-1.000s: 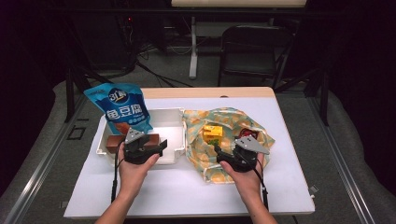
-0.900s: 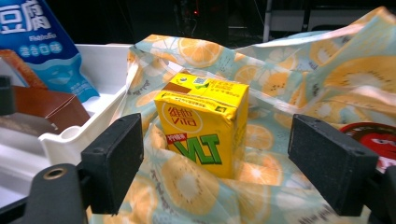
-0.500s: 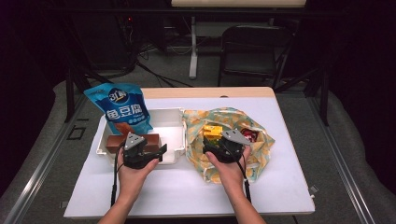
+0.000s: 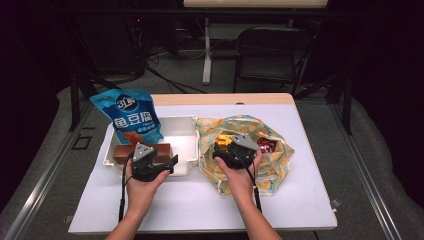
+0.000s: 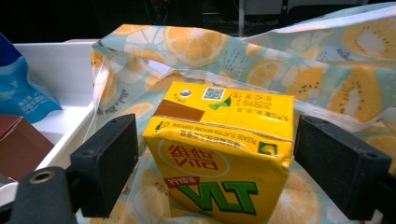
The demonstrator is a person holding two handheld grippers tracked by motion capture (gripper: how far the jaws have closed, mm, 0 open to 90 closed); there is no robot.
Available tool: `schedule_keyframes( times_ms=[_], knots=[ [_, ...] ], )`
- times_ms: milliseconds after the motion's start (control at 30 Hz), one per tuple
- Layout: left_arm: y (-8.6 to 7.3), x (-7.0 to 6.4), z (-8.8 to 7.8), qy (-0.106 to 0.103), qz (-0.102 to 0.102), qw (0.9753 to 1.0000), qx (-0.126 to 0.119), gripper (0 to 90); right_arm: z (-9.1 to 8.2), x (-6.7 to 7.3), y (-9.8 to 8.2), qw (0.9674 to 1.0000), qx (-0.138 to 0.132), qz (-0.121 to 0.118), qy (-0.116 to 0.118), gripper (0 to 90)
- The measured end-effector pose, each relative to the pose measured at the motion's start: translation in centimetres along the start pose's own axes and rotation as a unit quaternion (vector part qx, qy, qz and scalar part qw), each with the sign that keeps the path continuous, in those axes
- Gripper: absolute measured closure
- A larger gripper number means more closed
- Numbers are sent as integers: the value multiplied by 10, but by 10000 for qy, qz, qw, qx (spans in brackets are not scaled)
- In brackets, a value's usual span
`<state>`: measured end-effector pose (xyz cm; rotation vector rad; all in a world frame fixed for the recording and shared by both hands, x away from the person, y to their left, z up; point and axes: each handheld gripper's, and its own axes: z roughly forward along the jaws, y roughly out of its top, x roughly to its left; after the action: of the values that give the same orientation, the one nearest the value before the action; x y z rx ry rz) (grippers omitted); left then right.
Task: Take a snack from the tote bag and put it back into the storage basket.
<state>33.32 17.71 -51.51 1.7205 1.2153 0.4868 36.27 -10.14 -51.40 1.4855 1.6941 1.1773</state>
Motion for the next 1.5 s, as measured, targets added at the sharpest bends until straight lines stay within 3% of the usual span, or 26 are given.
schedule_keyframes(
  times_ms=[467,700,833,1100,1200,1267,1400,1500],
  knots=[
    [-1,0,1,37,-23,10000,36,195,15,4,-3,9996,23,28,-290,158],
    [-2,0,1,24,-28,10000,35,205,16,2,-6,9992,-115,-33,-369,230],
    [-2,0,1,5,-35,10000,32,208,12,-5,-5,9994,-203,4,-284,279],
    [-3,0,1,-19,-36,10000,50,216,8,-7,-11,9990,-228,-337,-160,278],
    [-3,-1,1,-37,-23,10000,59,216,9,-8,-10,9993,-119,-336,-142,259],
    [-3,-2,2,-51,-10,10000,54,216,12,-9,-10,9997,8,-193,-127,250],
    [-3,-3,2,-79,-3,10000,35,216,10,-7,-11,9992,-46,-349,-208,287],
    [-3,-3,2,-106,0,9999,7,215,10,-9,-10,9994,-42,-289,-174,291]
  ],
)
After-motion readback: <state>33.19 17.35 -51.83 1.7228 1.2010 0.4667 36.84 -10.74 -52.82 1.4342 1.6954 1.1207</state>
